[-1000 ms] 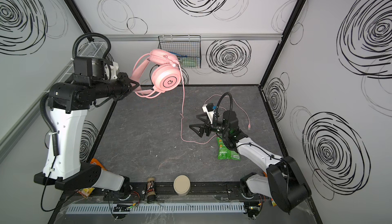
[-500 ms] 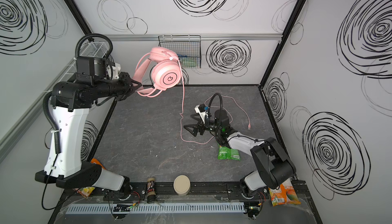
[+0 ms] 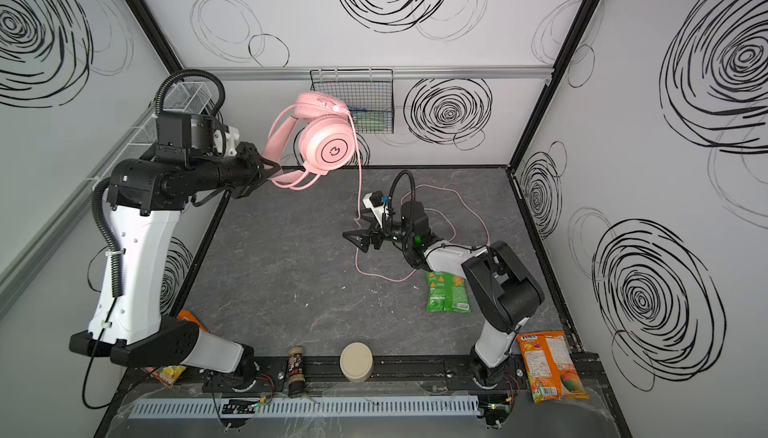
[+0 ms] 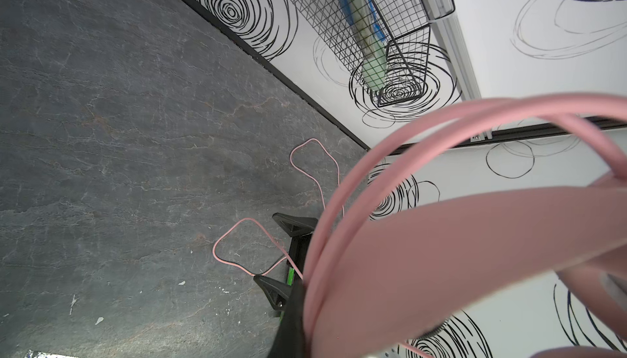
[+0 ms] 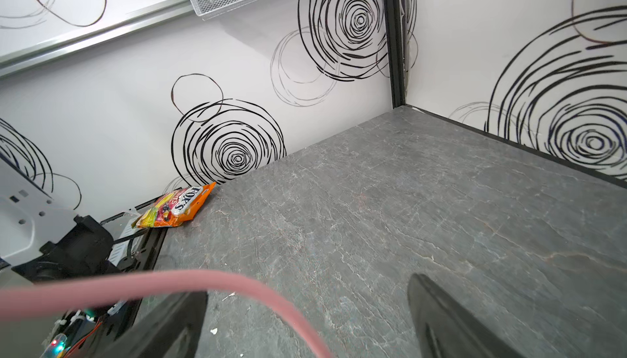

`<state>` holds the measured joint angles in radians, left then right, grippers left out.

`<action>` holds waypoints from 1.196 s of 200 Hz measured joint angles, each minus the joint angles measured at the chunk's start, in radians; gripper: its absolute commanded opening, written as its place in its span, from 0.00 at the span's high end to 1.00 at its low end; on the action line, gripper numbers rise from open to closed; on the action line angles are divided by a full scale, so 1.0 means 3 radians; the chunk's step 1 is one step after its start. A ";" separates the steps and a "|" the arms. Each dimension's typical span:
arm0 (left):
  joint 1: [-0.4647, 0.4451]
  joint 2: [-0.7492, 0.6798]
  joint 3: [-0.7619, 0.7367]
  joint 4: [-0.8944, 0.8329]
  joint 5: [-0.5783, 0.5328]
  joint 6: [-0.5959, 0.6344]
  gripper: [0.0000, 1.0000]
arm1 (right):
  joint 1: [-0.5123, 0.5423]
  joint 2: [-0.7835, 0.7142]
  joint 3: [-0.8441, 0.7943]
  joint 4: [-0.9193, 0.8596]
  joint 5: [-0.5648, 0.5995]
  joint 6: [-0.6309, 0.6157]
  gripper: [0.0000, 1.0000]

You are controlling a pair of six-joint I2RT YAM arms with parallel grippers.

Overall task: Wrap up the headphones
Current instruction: 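Grasp the pink cable with the right gripper below the headset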

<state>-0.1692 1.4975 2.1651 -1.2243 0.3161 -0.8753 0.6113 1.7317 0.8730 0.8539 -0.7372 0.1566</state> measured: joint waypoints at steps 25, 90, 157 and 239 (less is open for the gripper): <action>0.0000 0.0000 0.0000 -0.0001 -0.0001 -0.0006 1.00 | 0.0017 0.0050 -0.0001 0.0003 -0.0043 0.0010 0.33; 0.0057 0.0000 0.0000 0.0001 0.0006 -0.0019 1.00 | 0.0015 0.0053 -0.0005 0.0019 -0.0107 -0.0013 0.79; 0.0081 -0.0009 -0.0004 0.0048 -0.0036 -0.0027 1.00 | 0.0014 -0.0144 -0.0051 -0.0295 0.0070 -0.0125 1.00; 0.0102 -0.0280 -0.0272 0.0295 -0.0483 -0.0254 1.00 | 0.0275 -0.1232 -0.0150 -0.1431 0.0764 -0.0303 1.00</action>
<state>-0.1387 1.4136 2.0834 -1.1358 0.1711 -0.9516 0.6937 1.3621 0.8280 0.4248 -0.5079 0.0658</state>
